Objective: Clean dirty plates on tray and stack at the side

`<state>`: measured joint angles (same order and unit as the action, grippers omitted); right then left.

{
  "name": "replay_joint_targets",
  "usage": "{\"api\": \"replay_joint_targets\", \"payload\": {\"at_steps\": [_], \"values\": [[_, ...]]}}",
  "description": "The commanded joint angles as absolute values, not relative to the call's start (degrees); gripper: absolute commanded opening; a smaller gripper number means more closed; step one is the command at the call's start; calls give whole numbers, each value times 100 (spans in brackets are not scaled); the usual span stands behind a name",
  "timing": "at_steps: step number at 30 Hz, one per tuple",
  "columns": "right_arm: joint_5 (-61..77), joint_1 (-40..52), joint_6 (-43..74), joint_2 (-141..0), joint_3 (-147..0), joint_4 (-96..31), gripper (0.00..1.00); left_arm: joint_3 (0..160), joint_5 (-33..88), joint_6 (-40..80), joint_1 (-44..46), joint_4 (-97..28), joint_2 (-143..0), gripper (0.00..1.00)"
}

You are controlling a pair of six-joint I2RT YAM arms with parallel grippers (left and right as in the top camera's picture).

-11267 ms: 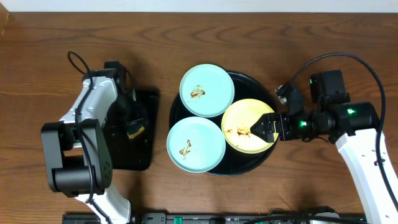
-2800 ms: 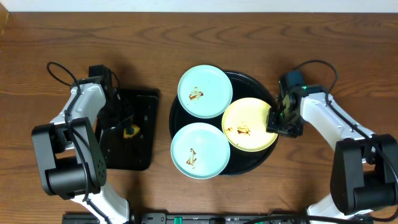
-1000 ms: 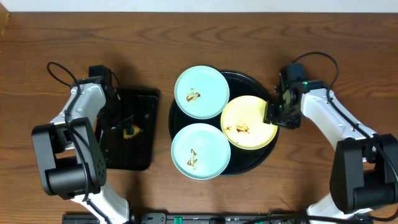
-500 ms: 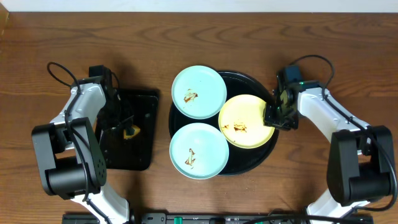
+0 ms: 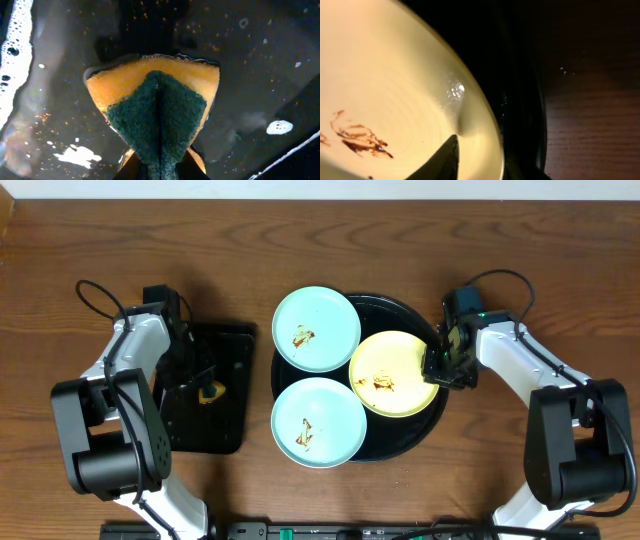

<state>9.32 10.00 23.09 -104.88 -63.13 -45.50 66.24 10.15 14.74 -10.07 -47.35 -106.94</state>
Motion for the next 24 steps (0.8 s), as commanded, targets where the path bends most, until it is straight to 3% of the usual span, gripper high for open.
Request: {"api": "replay_joint_targets", "payload": {"at_steps": [1, 4, 7, 24], "values": [[884, 1015, 2331, -10512, -6228, -4458, 22, 6720, 989, 1398, -987, -4794, -10672, 15], [886, 1015, 2397, -10512, -6066, -4274, 19, 6720, 989, 1398, -987, -4794, -10672, 15], [882, 1015, 2532, -10512, -5865, -4084, 1, 6720, 991, 1398, -987, -4794, -10672, 14], [523, 1013, 2633, -10337, -5745, -3962, 2, 6720, 1009, 1400, -867, -4781, -10672, 9]]}}
